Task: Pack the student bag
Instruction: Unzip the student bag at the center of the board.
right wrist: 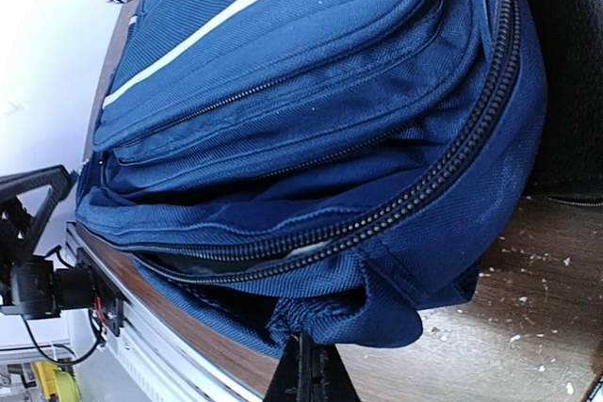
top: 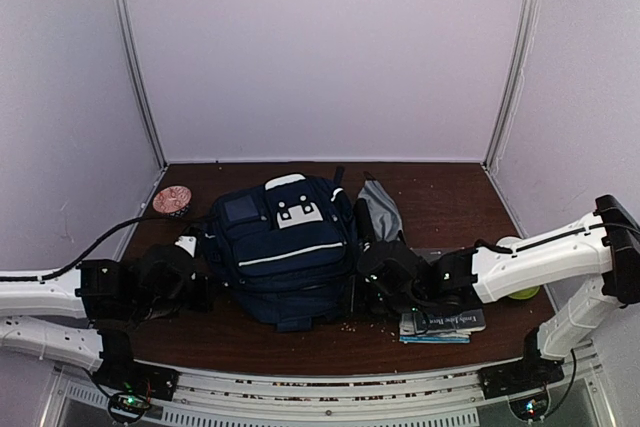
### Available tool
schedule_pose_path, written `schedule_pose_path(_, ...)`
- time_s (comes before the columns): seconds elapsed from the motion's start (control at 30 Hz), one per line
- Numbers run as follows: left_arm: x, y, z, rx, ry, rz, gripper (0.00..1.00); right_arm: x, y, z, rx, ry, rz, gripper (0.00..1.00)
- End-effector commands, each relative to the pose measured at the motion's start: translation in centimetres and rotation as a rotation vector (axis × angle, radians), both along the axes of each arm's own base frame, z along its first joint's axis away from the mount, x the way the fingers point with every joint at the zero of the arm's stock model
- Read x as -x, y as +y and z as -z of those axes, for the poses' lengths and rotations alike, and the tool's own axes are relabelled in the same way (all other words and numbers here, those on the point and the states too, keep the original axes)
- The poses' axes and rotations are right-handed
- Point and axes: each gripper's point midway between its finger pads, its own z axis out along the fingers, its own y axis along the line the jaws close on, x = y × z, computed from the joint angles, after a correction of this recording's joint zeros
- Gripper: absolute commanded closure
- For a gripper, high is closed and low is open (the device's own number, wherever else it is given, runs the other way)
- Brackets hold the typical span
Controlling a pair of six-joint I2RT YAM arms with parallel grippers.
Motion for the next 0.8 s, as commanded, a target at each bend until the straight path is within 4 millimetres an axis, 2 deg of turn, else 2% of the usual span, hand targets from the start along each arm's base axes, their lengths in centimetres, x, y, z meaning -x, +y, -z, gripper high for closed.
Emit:
schedule_pose_path(0.0,-1.4,2.5,-0.5,-0.047,-0.023,-0.122,1.0,-0.8,-3.1,1.3,0.118,-0.041,0.029,1.0)
schedule_pose_path(0.1,-1.7,3.7,0.3,-0.05,0.003,-0.161,1.0,-0.8,-3.4,1.6,0.129,-0.048,0.025,1.0)
schedule_pose_path(0.23,-2.1,3.8,0.2,-0.043,-0.004,-0.167,1.0,-0.7,-3.4,1.9,0.136,-0.047,0.017,1.0)
schedule_pose_path(0.57,-3.7,4.9,1.9,-0.117,0.069,-0.228,1.0,-0.8,-2.8,1.8,0.131,-0.047,0.007,1.0)
schedule_pose_path(0.7,-3.8,3.4,0.6,-0.081,0.046,-0.132,0.99,-0.5,-2.3,1.7,0.119,-0.045,-0.017,1.0)
schedule_pose_path(0.77,-3.2,2.4,-0.3,-0.043,0.033,-0.055,0.69,-0.4,-2.0,1.4,0.108,-0.049,-0.031,1.0)
